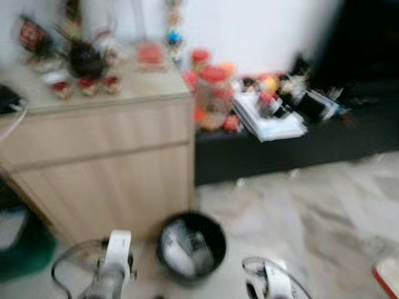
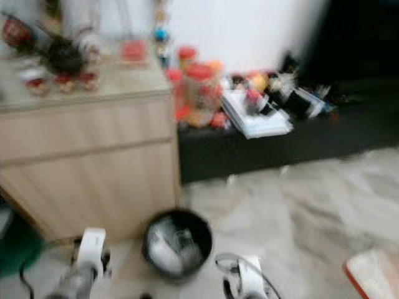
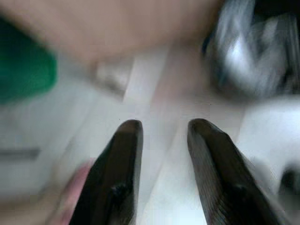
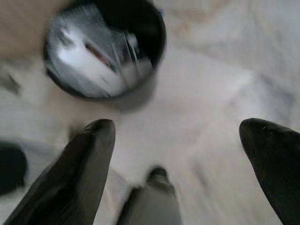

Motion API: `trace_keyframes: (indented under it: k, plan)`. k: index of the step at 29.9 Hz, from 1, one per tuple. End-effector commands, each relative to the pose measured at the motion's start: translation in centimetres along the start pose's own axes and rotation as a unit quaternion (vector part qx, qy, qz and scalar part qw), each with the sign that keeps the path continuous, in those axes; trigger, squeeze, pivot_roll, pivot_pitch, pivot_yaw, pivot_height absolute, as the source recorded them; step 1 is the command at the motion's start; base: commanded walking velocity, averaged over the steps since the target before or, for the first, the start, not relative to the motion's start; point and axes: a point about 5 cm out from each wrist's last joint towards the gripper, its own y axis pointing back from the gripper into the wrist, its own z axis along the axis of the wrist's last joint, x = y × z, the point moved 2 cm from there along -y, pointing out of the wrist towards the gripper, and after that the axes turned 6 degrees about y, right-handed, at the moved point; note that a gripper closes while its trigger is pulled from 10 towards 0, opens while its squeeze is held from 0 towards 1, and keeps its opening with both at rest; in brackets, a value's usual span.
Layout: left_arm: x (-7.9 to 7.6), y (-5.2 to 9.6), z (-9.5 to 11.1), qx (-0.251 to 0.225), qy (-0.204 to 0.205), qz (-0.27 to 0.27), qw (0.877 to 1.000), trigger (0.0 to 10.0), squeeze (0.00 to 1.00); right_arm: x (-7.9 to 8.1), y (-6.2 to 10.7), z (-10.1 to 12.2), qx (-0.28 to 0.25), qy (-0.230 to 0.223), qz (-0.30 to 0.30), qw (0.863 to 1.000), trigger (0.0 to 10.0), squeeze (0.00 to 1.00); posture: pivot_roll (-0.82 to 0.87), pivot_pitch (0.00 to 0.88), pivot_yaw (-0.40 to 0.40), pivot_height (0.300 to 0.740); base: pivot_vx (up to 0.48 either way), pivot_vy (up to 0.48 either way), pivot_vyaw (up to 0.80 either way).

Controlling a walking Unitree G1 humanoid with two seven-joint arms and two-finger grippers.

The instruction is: Picking trash to rubbish bin

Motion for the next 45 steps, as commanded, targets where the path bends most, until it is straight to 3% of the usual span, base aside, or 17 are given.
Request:
trace_keyframes:
  k: [1,24,45]
  plan:
    - [0.0,-0.3,1.5,-0.019,-0.001,0.0,1.0,10.0,0.0,0.2,0.1,-0.7,0.012,-0.004,0.001,1.0,10.0,0.0,-0.09,0.0,-0.008,0.74,-0.262,0.0,0.0]
    - [-0.2,-0.2,1.2,-0.017,0.0,-0.001,1.0,10.0,0.0,0.2,0.2,-0.7,0.007,-0.005,0.002,1.0,10.0,0.0,-0.09,0.0,-0.009,0.74,-0.244,0.0,0.0]
    - [0.1,0.0,0.0,0.005,-0.007,0.007,1.0,10.0,0.0,0.3,0.2,-0.9,0.009,-0.013,-0.001,1.0,10.0,0.0,-0.09,0.0,-0.001,0.74,0.0,0.0,0.0]
